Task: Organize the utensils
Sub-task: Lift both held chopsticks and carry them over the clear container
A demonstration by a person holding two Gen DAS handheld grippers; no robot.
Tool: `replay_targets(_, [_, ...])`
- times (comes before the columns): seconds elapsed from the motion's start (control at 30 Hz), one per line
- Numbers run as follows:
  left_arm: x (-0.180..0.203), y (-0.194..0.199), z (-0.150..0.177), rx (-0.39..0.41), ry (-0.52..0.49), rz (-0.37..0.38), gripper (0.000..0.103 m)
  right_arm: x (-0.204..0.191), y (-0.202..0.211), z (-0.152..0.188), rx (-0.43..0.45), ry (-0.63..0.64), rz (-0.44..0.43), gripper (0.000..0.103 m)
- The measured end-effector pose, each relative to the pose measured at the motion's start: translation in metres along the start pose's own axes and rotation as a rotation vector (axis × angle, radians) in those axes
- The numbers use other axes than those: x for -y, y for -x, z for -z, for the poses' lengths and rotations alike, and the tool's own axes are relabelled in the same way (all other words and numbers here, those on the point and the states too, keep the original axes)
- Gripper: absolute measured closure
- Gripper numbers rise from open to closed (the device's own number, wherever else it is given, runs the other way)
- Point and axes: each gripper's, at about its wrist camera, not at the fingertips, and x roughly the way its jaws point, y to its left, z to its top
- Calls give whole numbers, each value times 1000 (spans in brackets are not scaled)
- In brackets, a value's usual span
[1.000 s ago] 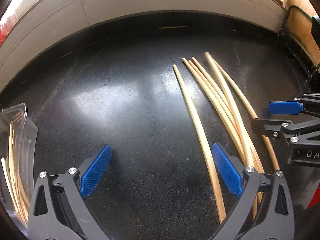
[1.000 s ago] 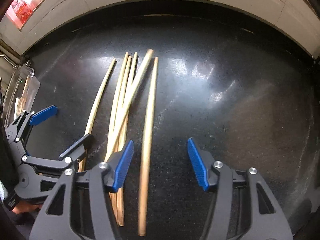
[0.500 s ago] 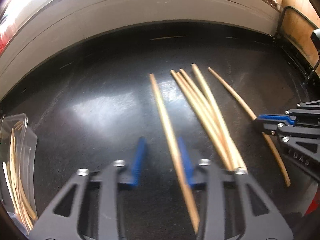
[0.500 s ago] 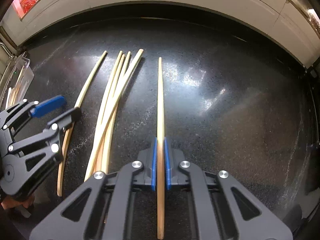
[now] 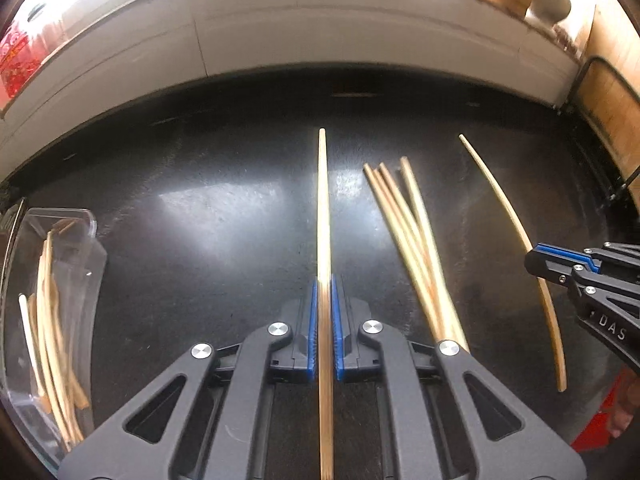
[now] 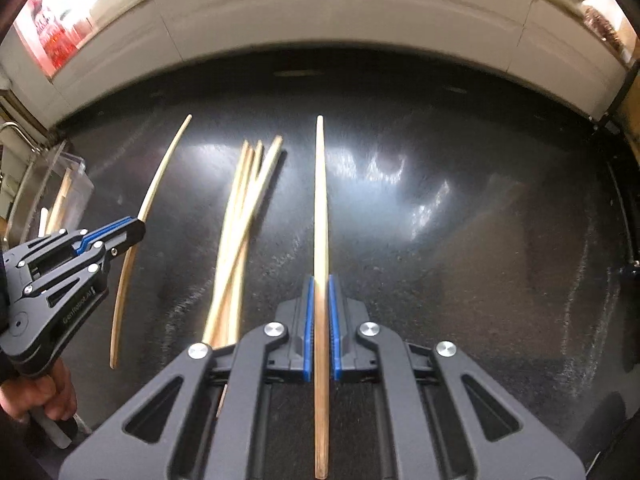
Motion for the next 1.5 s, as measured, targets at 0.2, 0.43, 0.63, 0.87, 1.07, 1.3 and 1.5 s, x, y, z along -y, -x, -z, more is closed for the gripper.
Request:
replay_targets(0.2, [-8,35,-8,-2,33,11,97,-4,40,1,41,-25,-43,95])
replay_targets(0.43, [-31,80,-3,20,90,24,97,-18,80,6,64,-50,-118,95])
replay_targets(0.63, [-55,109,3,39,129,17,97,-45,101,-4,85,-35,-176,95])
replay_targets(0.87, [-99,132,18,56,176,-19,97,-111,103,-15,93,18,-252,95])
replay_targets(1.07, [-155,150,33,62,237,-66,97,-183,88,-27,60,69,-340,95])
replay_targets(1.3, [-242,164,56,58,319,-128,97,-280,63,-35,0,94,-446,95])
replay_targets(1.5, [-292,160,65,42,351,-154,97,-331,40,-44,-43,85,-465,95])
